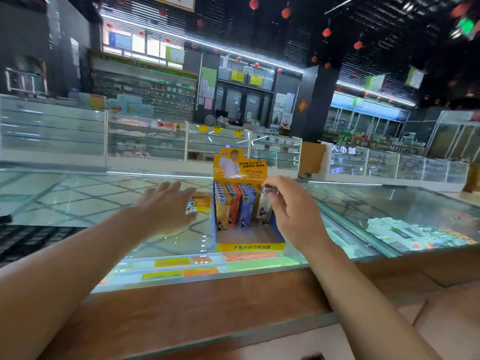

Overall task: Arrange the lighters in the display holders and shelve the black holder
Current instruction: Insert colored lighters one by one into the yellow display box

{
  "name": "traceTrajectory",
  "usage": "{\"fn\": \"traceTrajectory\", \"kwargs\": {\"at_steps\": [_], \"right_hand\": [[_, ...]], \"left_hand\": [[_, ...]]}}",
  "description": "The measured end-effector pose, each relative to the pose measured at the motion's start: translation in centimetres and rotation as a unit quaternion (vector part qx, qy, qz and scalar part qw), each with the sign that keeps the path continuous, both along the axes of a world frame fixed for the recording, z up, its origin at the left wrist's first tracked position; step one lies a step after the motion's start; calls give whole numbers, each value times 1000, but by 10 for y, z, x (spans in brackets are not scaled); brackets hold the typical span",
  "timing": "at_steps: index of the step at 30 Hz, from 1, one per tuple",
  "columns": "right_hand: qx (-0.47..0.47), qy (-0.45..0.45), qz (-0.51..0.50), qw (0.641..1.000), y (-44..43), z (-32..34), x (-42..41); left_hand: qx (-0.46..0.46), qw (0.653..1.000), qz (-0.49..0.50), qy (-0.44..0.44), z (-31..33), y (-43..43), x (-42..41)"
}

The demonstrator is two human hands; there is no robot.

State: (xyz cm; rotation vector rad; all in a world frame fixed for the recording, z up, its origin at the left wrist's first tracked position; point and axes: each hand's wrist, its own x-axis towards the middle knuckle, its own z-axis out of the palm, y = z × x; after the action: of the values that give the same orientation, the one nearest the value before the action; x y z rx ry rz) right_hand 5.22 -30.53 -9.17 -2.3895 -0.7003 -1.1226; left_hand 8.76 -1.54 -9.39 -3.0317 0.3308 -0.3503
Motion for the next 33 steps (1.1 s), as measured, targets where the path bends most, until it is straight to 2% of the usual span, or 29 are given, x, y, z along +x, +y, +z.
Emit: {"fn": "traceTrajectory", "kwargs": {"at_steps": [3, 8, 15, 21, 33], "right_hand": [[-51, -1, -45, 998, -2, 0, 1], [-43, 16, -74, 996, -11, 1, 4], [-18, 0, -64, 998, -12, -1, 8], [-26, -25, -123, 992, -9, -1, 7], [-17, -12, -123, 992, -4, -1, 2]], "left_hand": [[20, 999, 10, 36, 5, -10, 9], [29, 997, 22, 65, 10, -3, 22], [55, 998, 24, 34, 4, 5, 17], [20, 998, 45, 25, 2, 8, 13], [85, 996, 33, 9, 0, 18, 11]]}}
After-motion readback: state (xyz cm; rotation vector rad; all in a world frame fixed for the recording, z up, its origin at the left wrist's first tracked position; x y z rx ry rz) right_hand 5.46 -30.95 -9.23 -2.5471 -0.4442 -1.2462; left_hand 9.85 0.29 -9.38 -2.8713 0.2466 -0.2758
